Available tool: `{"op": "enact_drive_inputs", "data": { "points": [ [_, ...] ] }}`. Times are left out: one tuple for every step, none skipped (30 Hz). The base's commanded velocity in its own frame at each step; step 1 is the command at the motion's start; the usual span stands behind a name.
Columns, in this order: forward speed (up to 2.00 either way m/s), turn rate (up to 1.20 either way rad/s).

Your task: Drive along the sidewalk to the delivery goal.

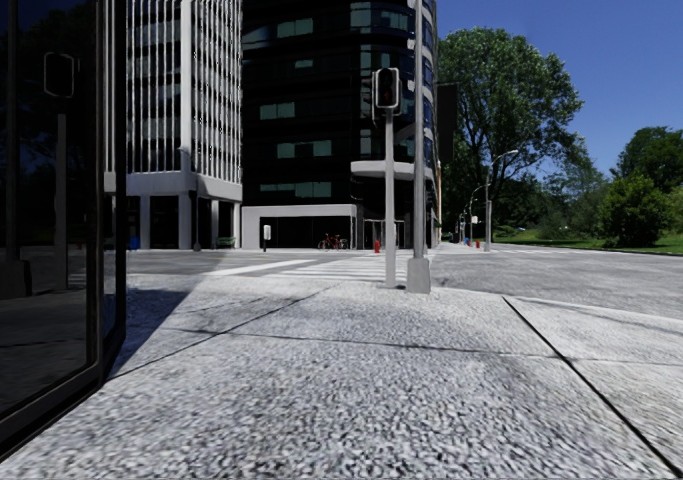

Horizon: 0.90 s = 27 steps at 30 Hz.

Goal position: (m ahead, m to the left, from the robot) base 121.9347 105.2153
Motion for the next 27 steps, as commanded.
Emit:
{"op": "enact_drive_inputs", "data": {
  "points": [
    [2.0,0.0],
    [2.0,0.0],
    [2.0,0.0],
    [2.0,0.0],
    [2.0,0.0],
    [2.0,0.0],
    [2.0,0.0],
    [2.0,0.0],
    [2.0,0.0],
    [2.0,0.0],
    [2.0,0.0],
    [2.0,0.0],
    [2.0,0.0],
    [2.0,0.0],
    [2.0,0.0],
    [2.0,0.0],
    [2.0,0.0],
    [2.0,0.0],
    [2.0,0.0],
    [2.0,0.0],
    [2.0,0.0],
    [2.0,0.0],
    [2.0,0.0],
    [2.0,0.0],
    [2.0,0.0],
    [2.0,0.0],
    [2.0,0.0]
  ]
}}
